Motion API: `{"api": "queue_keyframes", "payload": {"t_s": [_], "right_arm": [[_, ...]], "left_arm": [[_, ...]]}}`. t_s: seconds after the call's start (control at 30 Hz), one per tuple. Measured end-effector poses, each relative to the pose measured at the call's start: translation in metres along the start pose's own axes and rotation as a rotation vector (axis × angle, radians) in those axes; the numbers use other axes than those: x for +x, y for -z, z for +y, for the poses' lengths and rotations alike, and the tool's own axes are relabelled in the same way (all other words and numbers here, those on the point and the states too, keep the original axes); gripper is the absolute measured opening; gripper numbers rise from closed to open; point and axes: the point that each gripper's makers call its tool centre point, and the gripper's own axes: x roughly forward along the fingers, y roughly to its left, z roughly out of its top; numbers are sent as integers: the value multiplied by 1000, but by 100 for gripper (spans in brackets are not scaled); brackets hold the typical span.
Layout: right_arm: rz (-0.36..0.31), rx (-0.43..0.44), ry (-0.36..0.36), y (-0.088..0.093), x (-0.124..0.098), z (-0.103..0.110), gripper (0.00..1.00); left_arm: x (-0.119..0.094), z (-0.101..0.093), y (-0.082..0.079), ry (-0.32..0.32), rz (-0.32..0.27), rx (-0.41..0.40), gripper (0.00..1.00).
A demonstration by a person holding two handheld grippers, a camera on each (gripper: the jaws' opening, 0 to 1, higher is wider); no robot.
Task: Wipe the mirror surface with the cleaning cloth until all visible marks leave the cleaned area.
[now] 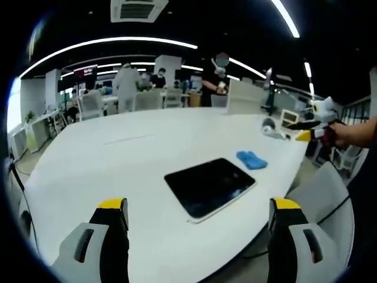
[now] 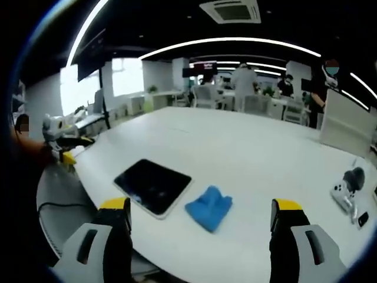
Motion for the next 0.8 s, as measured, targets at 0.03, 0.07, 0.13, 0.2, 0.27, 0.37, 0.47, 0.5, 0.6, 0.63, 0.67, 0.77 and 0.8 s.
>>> {"api": "queue_keyframes", "payload": {"t_s": [0.03,0.07,0.13,0.2,0.27,0.37,0.47,0.5,0.6,0.63,0.67,0.77,0.8], "right_arm": [[-1,1,2,-1,1,0,98],[-3,6,4,-3,3,-1,98],[-1,15,11,-6,7,-1,96],[-3,0,21,-10,10,0,93],[7,-23,32,-11,15,-2,89],[9,4,35,-12,25,-4,88],[17,18,65,-14,38,-6,83],[8,15,78,-15,42,-7,79],[-11,3,125,-9,61,-18,64],[3,21,130,-3,66,-19,64],[7,41,129,1,72,-20,64],[55,77,139,19,88,-24,63],[49,65,140,21,95,-25,61]], "left_arm": [[-1,1,-1,-6,-9,7,99],[-1,2,-1,-9,-6,9,99],[0,2,0,-4,1,0,99],[0,3,1,-15,2,22,99],[1,2,2,-7,9,20,99],[0,2,2,-4,11,10,99],[1,2,2,-1,8,9,99],[2,3,4,-8,16,15,99],[2,4,4,-14,13,13,99],[3,6,6,-16,17,10,99],[3,6,6,-15,23,5,99],[3,5,7,-11,23,4,99],[4,4,9,-9,35,10,99]]}}
